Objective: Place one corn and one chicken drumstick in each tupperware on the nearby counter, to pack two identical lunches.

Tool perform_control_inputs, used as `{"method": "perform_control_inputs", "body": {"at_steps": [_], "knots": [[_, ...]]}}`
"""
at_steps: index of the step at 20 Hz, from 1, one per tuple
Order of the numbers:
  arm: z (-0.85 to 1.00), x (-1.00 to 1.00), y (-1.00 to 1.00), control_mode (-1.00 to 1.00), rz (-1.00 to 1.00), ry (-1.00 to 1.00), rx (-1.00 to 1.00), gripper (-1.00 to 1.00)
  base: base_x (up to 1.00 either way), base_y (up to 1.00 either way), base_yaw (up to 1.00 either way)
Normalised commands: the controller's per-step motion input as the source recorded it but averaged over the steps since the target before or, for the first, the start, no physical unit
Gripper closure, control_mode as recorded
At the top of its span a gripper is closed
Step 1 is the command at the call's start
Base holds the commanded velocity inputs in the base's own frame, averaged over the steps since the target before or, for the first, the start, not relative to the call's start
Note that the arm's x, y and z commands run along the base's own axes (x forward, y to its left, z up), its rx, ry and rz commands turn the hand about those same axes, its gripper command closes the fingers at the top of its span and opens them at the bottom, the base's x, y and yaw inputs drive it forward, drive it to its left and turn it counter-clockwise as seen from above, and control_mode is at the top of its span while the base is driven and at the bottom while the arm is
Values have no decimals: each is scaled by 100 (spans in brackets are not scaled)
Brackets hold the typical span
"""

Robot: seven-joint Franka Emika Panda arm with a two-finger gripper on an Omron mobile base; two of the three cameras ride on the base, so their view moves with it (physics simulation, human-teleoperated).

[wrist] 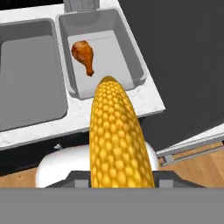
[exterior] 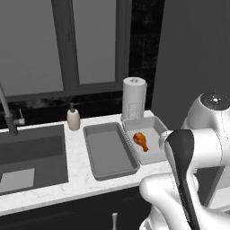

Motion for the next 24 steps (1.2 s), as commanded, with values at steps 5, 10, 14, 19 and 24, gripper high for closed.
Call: {"method": "perform_control_inputs", "body": {"at_steps": [5, 10, 14, 19, 24], "knots": [[0, 0, 0, 100, 0, 0, 0, 100, 77, 2, 0], [-36, 87, 0, -100, 0, 13, 4, 100, 0, 0, 0], [-44, 93, 0, -100, 0, 13, 6, 100, 0, 0, 0], [-38, 95, -1, -100, 0, 2, 3, 100, 0, 0, 0], [-28, 100, -3, -100, 0, 16, -3, 100, 0, 0, 0]]}}
